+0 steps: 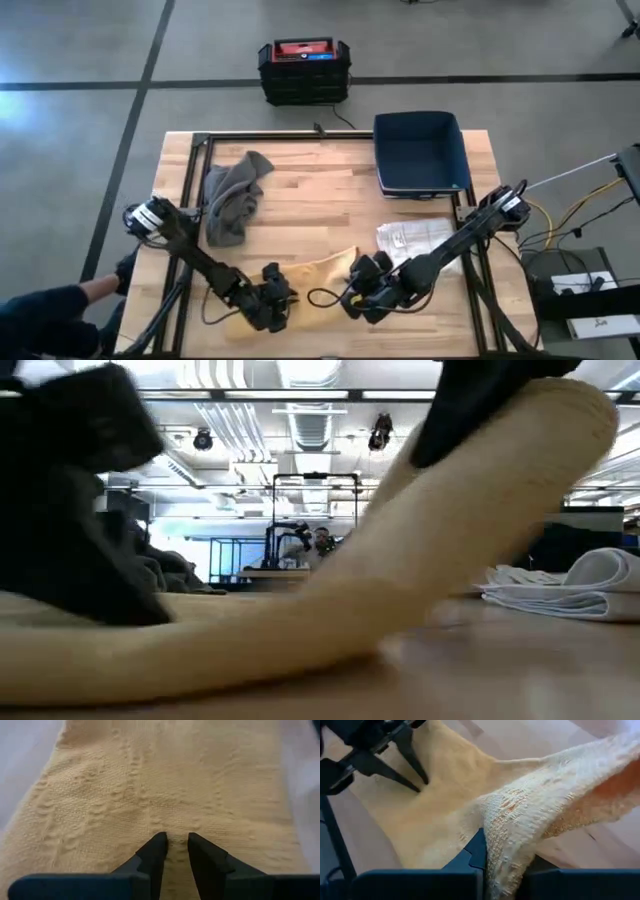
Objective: Fold towel
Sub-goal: Fold the yellow towel
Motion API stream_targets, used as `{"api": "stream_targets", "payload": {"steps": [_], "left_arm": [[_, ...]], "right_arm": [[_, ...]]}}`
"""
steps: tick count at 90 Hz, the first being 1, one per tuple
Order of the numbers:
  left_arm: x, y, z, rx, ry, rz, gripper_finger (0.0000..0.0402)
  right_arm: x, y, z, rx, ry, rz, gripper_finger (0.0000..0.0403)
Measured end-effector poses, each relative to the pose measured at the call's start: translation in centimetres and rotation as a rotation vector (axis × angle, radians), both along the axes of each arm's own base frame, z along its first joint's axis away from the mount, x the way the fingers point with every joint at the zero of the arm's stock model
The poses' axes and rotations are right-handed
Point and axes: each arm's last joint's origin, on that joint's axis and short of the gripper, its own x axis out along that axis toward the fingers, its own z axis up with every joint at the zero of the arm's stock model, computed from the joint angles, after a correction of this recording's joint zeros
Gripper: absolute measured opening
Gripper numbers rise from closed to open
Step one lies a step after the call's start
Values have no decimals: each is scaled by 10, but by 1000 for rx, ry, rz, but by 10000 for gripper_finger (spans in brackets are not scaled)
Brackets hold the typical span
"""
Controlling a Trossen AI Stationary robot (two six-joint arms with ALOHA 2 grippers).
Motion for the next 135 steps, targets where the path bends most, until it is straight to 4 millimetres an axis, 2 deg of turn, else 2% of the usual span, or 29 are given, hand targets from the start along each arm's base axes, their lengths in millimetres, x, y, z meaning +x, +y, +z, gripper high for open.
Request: {"api": "stream_targets", "payload": {"steps": [26, 38, 50, 59, 67, 76, 85, 94, 103, 114, 135], "left_arm": [[56, 18, 4, 61, -15, -16, 75], [66, 18, 20, 101, 86, -38, 75], [48, 7, 56, 173, 219, -74, 75], [18, -7, 79, 222, 253, -100, 75], [-10, -17, 89, 202, 253, -108, 75], [-41, -21, 83, 153, 276, -96, 75], [-71, -21, 61, 128, 332, -71, 75], [-91, -20, 42, 104, 356, -55, 75], [-93, -18, 30, 49, 298, -44, 75], [-80, -11, 24, 9, 212, -45, 75], [-60, 0, 16, 5, 179, -30, 75]], "right_arm": [[-12, -2, 25, 24, -28, -5, 8], [-5, -2, 28, 56, -87, -6, 8], [9, -2, 25, 75, -152, 9, 8], [20, -3, 24, 91, -212, 20, 8], [27, -5, 20, 90, -230, 23, 8], [30, -8, 16, 81, -214, 20, 8], [32, -11, 16, 92, -203, 22, 8], [31, -12, 15, 89, -183, 23, 8], [31, -12, 16, 87, -177, 23, 8], [33, -15, 17, 94, -183, 8, 8], [45, -23, 22, 130, -255, -5, 8]]}}
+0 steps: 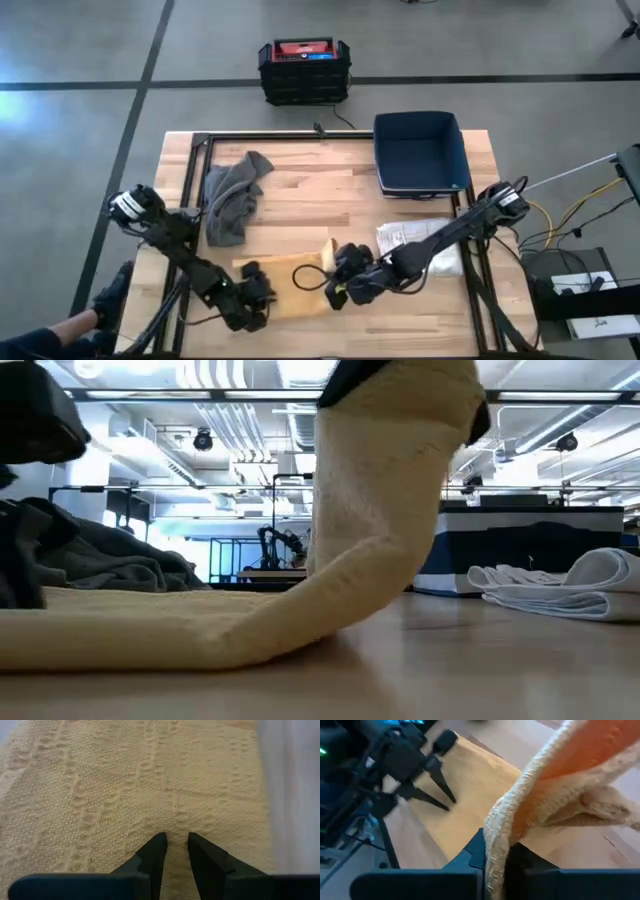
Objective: Fold towel
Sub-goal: Fold the yellow towel
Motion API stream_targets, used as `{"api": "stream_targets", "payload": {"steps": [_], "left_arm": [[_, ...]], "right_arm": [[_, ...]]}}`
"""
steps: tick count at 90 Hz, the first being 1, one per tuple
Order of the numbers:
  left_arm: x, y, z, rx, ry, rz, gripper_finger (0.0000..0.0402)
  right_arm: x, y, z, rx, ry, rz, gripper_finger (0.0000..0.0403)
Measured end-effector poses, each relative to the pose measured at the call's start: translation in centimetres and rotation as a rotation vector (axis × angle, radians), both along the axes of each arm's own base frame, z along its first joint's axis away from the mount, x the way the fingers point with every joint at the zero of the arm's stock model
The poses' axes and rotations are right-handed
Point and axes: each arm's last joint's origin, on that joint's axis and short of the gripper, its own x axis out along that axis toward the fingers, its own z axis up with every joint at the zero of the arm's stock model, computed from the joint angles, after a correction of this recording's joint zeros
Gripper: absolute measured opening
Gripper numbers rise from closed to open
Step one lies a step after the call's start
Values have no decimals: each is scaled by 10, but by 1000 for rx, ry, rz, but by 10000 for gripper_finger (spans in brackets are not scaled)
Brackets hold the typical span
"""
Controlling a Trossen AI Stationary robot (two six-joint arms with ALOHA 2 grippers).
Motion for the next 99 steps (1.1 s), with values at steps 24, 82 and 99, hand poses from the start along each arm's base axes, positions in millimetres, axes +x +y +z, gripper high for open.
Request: {"api": "stream_targets", "payload": {"steps": [24, 82, 99], "left_arm": [[6, 2, 2, 12, -11, 1, 75], [-1, -7, 74, 128, 112, -7, 75], [-39, -15, 91, 115, 181, 38, 75]], "right_arm": [[30, -9, -19, 74, -108, 17, 8], [71, -2, -75, 202, -382, 10, 8], [73, -5, -73, 190, -417, 16, 8]]}}
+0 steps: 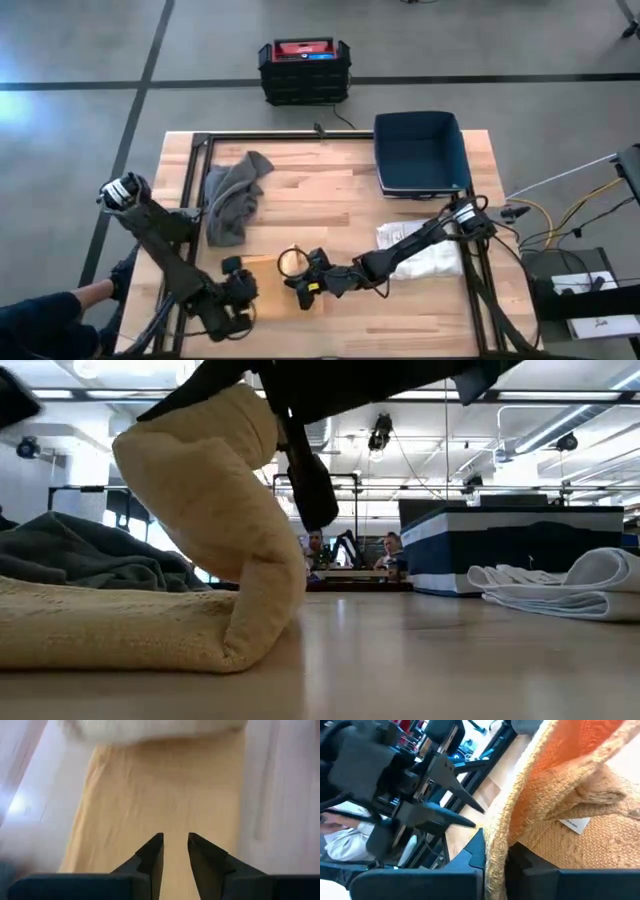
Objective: Fold towel
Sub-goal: Fold the yellow towel
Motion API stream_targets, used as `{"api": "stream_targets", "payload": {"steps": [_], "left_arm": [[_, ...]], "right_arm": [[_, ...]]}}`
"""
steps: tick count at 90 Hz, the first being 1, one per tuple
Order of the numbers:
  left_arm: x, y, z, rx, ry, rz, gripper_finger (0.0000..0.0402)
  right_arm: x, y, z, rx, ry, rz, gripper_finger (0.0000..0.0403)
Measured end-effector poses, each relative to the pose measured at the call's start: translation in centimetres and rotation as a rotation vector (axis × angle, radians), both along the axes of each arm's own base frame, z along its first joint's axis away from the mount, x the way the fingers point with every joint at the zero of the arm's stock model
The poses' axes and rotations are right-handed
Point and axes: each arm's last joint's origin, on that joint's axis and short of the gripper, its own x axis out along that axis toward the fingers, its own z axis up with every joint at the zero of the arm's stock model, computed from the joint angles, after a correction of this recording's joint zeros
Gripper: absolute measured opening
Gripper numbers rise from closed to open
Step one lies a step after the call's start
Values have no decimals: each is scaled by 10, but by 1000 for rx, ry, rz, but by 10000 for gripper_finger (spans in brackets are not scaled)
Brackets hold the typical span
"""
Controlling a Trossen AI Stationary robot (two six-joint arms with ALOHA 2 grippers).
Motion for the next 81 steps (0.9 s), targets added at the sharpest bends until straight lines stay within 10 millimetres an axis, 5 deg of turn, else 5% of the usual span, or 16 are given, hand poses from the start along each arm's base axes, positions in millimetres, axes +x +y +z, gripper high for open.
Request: {"api": "stream_targets", "payload": {"steps": [18, 36, 81], "left_arm": [[-37, -5, -33, -63, 20, 80, 75], [-40, -1, -63, -169, -33, 96, 75], [-34, 6, -91, -210, -133, 95, 75]], "right_arm": [[7, 3, 16, -25, -87, 20, 8], [22, 7, 36, -80, -127, 35, 8], [87, 22, 10, -66, -102, 121, 8]]}}
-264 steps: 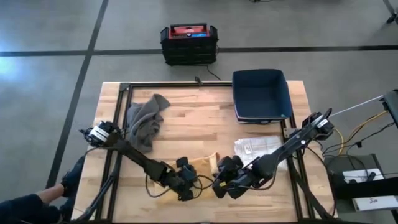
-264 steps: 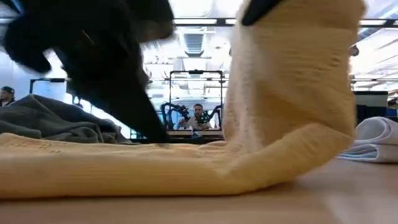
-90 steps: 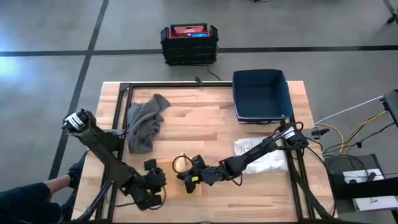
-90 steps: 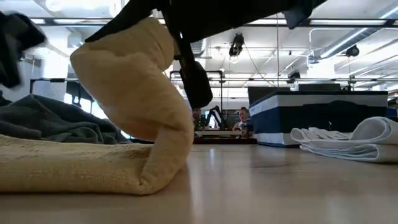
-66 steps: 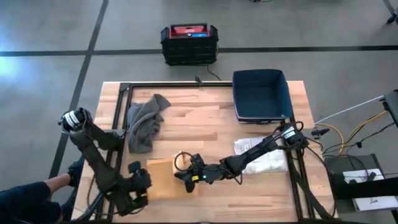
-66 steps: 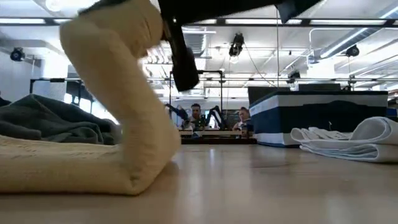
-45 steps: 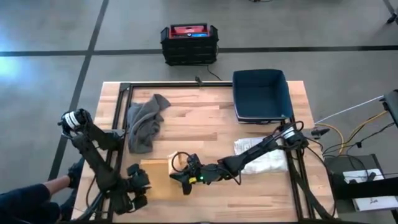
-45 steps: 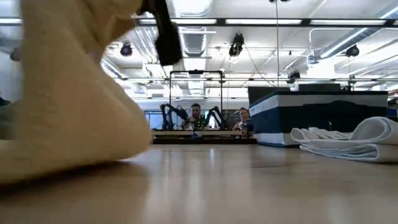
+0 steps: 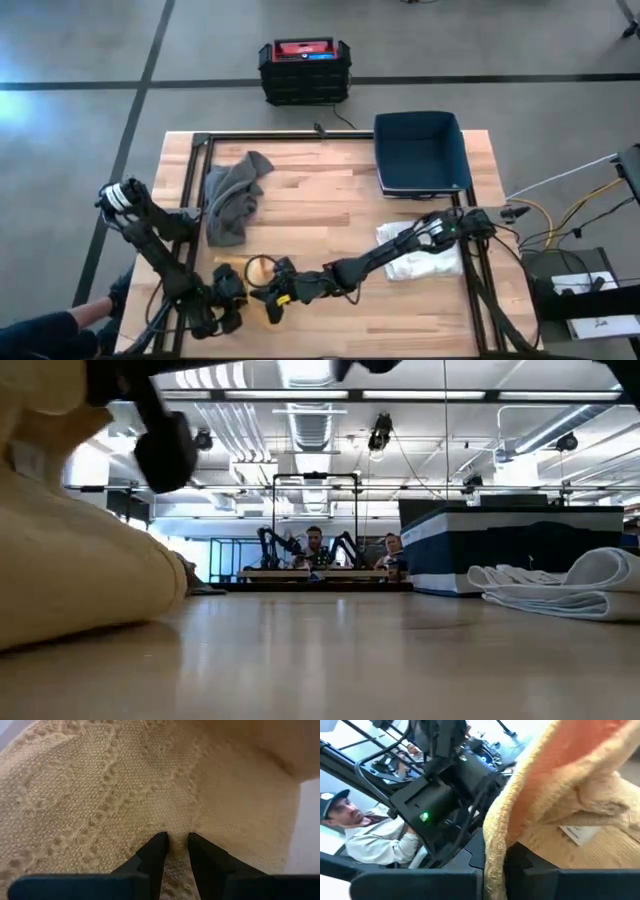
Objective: Fold towel
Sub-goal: Fold the yellow towel
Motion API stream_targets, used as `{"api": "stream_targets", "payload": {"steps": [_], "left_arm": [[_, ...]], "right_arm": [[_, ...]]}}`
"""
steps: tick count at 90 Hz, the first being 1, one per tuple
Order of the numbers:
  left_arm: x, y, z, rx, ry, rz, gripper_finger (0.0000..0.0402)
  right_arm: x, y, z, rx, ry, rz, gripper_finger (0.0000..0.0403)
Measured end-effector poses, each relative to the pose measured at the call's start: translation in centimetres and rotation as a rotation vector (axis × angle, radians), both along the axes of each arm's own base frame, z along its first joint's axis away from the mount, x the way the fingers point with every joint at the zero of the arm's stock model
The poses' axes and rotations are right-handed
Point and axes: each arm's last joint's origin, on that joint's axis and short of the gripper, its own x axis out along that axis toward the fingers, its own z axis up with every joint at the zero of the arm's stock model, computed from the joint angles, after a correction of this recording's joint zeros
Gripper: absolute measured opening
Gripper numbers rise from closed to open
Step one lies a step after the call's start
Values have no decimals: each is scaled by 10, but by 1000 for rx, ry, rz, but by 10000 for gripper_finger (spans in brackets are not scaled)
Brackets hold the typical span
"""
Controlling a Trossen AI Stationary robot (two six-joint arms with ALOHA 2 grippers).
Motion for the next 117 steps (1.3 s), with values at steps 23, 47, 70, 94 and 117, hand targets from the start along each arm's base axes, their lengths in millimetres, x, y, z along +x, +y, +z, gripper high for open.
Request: {"api": "stream_targets", "payload": {"steps": [23, 47, 70, 94, 117], "left_arm": [[4, 0, -1, 24, -17, -30, 75], [2, 1, 16, 45, 47, -51, 75], [2, -4, 63, 117, 159, -71, 75], [-11, -10, 98, 170, 241, -64, 75], [-20, -7, 119, 197, 260, -41, 75]], "right_arm": [[17, -2, 3, -60, 83, 3, 9], [17, -4, 0, -63, 107, -11, 9], [17, -6, -2, -65, 115, -25, 12], [20, -11, -9, -56, 110, -90, 84], [21, -11, -18, -21, 125, -94, 178]]}}
